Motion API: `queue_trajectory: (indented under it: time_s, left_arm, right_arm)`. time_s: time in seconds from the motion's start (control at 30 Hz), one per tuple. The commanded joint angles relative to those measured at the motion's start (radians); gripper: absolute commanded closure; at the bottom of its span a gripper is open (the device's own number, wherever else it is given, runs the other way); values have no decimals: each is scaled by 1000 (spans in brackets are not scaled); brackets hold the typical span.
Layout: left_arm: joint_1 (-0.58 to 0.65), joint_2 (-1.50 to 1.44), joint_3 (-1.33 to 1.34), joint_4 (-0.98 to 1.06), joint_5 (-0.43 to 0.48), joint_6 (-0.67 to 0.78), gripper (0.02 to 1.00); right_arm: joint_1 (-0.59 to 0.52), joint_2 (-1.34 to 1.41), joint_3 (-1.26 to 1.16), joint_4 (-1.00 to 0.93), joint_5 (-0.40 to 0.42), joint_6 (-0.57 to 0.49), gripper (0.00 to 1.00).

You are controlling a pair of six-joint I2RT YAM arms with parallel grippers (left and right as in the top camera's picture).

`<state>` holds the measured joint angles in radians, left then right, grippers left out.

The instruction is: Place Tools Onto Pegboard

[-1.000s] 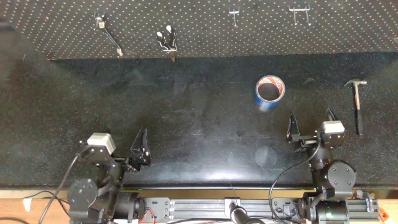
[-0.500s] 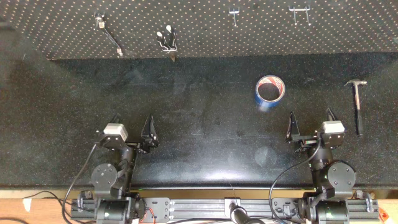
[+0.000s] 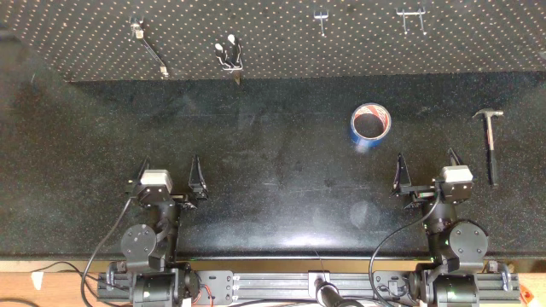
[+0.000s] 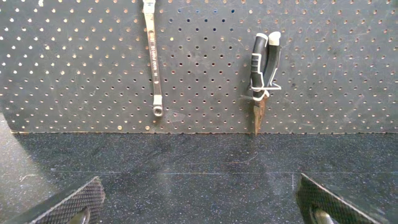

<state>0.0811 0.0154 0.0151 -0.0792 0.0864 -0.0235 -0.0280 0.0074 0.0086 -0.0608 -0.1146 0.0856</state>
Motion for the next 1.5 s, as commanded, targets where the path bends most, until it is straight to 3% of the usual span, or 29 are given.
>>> queue_trajectory:
  time_s: [0.03, 0.8, 0.83, 0.9, 0.93, 1.07, 1.23, 1.33, 1.4, 1.5]
  left_arm:
    - [-17, -12, -10, 5, -6, -5, 25]
    - [-17, -12, -10, 5, -7, -5, 25]
    - [-17, -12, -10, 5, -7, -5, 25]
    - [-17, -12, -10, 5, -7, -5, 23]
    - [-17, -12, -10, 5, -7, -5, 25]
    - [-17, -12, -10, 5, -7, -5, 25]
    - [-17, -12, -10, 5, -7, -5, 25]
    - [-17, -12, -10, 5, -7, -5, 25]
    - [-17, -12, -10, 5, -7, -5, 25]
    - [-17, -12, -10, 5, -7, -5, 25]
  right_arm:
    - [-5, -6, -5, -3, -2, 11, 25]
    - [-5, -6, -5, 2, -14, 13, 25]
    - [-5, -6, -4, 30, -37, 93, 25]
    - [-6, -6, -4, 170, 28, 256, 27]
    - [-6, -6, -4, 272, 40, 283, 27]
    - [-6, -6, -4, 586, 82, 283, 25]
    - [-6, -6, -4, 633, 82, 283, 27]
    - [-2, 1, -1, 683, 122, 284, 27]
    - [-2, 90, 55, 692, 184, 283, 27]
    - [4, 333, 248, 615, 170, 269, 25]
